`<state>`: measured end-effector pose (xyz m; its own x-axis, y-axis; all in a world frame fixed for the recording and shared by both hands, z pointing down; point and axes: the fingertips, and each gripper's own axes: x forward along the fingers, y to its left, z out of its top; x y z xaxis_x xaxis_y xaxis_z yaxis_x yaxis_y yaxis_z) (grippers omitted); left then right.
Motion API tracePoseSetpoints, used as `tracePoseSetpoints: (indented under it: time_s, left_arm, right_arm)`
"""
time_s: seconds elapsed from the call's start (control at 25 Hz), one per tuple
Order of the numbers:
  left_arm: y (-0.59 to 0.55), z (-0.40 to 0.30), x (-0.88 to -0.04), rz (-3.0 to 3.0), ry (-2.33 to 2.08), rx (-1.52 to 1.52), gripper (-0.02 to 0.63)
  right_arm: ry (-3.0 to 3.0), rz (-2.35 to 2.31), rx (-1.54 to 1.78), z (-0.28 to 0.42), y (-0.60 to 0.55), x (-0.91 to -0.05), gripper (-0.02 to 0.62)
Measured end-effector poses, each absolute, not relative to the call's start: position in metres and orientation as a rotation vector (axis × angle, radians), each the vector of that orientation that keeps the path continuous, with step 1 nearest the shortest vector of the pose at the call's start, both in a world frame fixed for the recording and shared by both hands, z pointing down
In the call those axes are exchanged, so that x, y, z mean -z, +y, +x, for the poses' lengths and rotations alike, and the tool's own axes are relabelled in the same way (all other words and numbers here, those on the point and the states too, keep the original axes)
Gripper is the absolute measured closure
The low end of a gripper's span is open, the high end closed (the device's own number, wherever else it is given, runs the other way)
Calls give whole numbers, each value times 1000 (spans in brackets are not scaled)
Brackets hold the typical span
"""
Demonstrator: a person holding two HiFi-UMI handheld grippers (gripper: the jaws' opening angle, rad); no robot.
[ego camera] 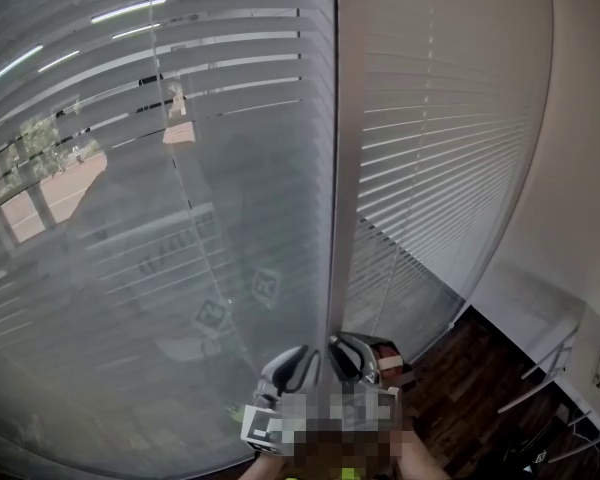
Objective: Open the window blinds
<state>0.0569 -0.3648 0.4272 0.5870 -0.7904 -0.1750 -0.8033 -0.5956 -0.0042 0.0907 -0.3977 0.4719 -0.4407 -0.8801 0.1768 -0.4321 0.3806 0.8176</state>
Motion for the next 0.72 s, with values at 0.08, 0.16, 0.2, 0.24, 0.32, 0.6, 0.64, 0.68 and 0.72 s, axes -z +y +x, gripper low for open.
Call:
tracePoseSetpoints:
  time_s: [0.08, 0.16, 0.2, 0.24, 0.32, 0.6, 0.64, 0.68, 0.72]
  left_arm:
    - [-365, 57, -427, -2724, 1370, -238, 529]
    - [-365, 58, -427, -2726, 1368, -242, 529]
    - [-365, 58, -427, -2726, 1365, -243, 529]
    - [-365, 58, -428, -2725, 1362, -243, 531]
    - [-365, 58, -428, -2723, 1361, -243, 531]
    - [-366, 58, -427, -2723, 1376, -249, 534]
    - [-366, 58, -427, -2724, 1377, -249, 534]
    - [-366, 58, -427, -2725, 1376, -250, 535]
    - [-366, 59, -427, -2726, 1376, -250, 535]
  right_arm:
    - [-1976, 1095, 999, 89, -398, -473, 468]
    - [-1943, 1083, 1027, 89, -399, -474, 468]
    - [-1923, 1079, 1041, 88, -399, -474, 468]
    - [-1904, 1076, 1054, 88, -400, -475, 468]
    - [-1886, 1076, 1068, 88, -401, -476, 469]
    - [-1931, 1099, 1044, 88, -401, -475, 471]
    - [-1946, 1107, 1033, 88, -401, -474, 471]
    - [-1964, 1116, 1018, 89, -401, -474, 471]
    - [-1983, 1126, 1001, 89, -401, -474, 471]
